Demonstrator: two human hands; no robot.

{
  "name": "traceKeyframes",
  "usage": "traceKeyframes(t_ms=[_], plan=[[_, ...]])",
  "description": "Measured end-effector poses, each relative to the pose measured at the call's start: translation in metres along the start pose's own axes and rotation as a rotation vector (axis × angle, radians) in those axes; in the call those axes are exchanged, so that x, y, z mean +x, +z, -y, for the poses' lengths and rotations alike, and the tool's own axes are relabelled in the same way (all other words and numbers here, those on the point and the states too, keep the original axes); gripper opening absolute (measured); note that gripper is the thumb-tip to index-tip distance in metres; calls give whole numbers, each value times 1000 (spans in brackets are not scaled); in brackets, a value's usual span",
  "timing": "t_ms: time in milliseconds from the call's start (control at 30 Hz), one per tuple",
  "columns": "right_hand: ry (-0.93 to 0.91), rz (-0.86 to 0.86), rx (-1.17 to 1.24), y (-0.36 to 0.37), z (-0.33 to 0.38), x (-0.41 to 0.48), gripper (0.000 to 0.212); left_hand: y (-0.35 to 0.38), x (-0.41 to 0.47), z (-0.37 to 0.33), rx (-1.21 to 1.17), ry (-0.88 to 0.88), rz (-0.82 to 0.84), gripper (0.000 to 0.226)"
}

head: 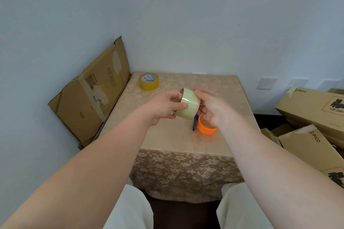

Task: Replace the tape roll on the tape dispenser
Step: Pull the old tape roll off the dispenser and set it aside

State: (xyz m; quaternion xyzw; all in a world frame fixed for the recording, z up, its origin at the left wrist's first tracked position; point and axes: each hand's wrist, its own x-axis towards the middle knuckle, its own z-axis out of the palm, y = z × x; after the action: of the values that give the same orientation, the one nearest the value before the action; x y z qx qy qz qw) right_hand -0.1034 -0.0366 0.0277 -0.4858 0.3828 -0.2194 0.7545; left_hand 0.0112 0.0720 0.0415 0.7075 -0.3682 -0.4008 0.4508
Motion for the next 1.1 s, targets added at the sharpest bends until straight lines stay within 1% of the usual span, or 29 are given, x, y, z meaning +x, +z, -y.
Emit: traceKeyframes(t_ms=[67,167,267,300,367,400,433,500,567,667,700,767,800,933,1000,1100], plan=[[29,-5,-2,-1,-3,4,14,1,2,3,6,-5,-1,7],[48,-27,-2,-3,-5,12,20,2,9,8,-10,-11,-24,5],[36,13,-56,-5,-7,20,20,1,21,13,-156,-28,-93,8],[25,45,-97,-7,-9,25,25,-1,27,13,-220,-43,-117,8],[2,102,-201,-9,-13,36,41,-5,41,14,-322,-79,-145,9],[-12,125,-245,-9,-15,40,43,-6,47,14,-358,-98,-147,11],[-34,140,-289,-9,-16,45,35,-7,53,15,-378,-113,-148,12],[-90,131,-364,-8,-16,59,12,-6,71,17,-401,-142,-149,15],[-154,59,-411,-7,-16,81,8,-4,92,20,-387,-171,-151,18],[-253,-110,-473,-13,-17,124,8,0,126,22,-293,-237,-153,10],[-277,-171,-515,-18,-16,138,8,0,138,22,-265,-257,-161,14],[-309,-296,-671,-31,-9,163,16,2,165,22,-218,-281,-174,26],[-318,-351,-751,-39,-4,174,19,3,178,22,-194,-283,-171,26],[-342,-528,-996,-75,7,218,23,11,226,24,-127,-275,-156,13],[-322,-589,-1083,-91,8,236,31,17,244,27,-106,-269,-165,12],[-297,-636,-1174,-110,10,259,39,26,264,33,-83,-267,-164,15]])
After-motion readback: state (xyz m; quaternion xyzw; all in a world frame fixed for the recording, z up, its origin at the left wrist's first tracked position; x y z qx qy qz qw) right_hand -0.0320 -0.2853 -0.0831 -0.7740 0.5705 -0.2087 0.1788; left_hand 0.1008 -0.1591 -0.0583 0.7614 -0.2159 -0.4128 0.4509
